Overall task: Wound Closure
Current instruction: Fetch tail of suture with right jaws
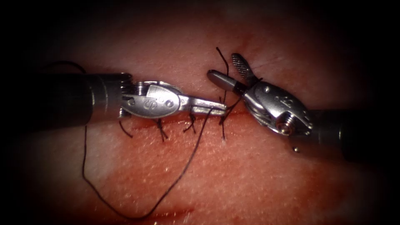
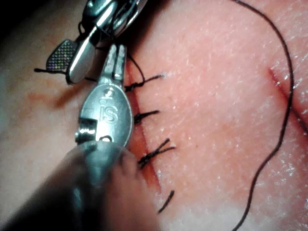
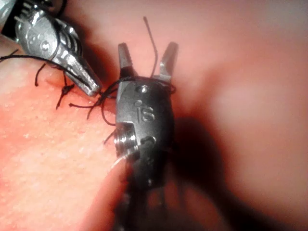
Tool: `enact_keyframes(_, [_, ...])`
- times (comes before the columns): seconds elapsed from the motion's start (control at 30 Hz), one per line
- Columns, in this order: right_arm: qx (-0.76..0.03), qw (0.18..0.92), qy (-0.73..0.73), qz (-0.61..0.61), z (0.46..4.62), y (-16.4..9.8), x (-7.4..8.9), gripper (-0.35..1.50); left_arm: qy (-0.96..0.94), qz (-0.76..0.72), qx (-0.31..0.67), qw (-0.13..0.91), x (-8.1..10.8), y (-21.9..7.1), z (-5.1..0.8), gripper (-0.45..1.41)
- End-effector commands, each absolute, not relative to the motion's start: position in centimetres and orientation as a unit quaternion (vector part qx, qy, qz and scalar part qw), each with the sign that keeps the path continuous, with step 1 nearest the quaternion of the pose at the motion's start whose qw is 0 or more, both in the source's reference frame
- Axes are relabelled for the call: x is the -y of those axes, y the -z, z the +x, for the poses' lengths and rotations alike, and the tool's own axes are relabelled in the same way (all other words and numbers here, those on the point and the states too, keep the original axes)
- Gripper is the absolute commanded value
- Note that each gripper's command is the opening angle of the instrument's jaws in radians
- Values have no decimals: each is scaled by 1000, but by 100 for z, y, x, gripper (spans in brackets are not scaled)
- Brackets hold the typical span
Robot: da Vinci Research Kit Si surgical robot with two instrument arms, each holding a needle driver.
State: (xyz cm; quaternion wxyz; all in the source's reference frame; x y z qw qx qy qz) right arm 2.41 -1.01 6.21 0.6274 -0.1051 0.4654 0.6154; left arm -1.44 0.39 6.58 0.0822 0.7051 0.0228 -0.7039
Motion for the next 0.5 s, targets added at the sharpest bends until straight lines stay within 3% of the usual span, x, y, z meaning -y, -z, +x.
enact_keyframes(0.03, [-468,627,-614,-105,250,-626,96,56,703,705,-22,83,-42,-662,-147,-45])
enact_keyframes(0.23, [-466,628,-614,-106,252,-626,98,-35,703,705,-22,85,-39,-662,-144,-45])
enact_keyframes(0.5, [-448,664,-587,-114,258,-626,105,-35,703,706,-23,85,-40,-662,-143,-45])
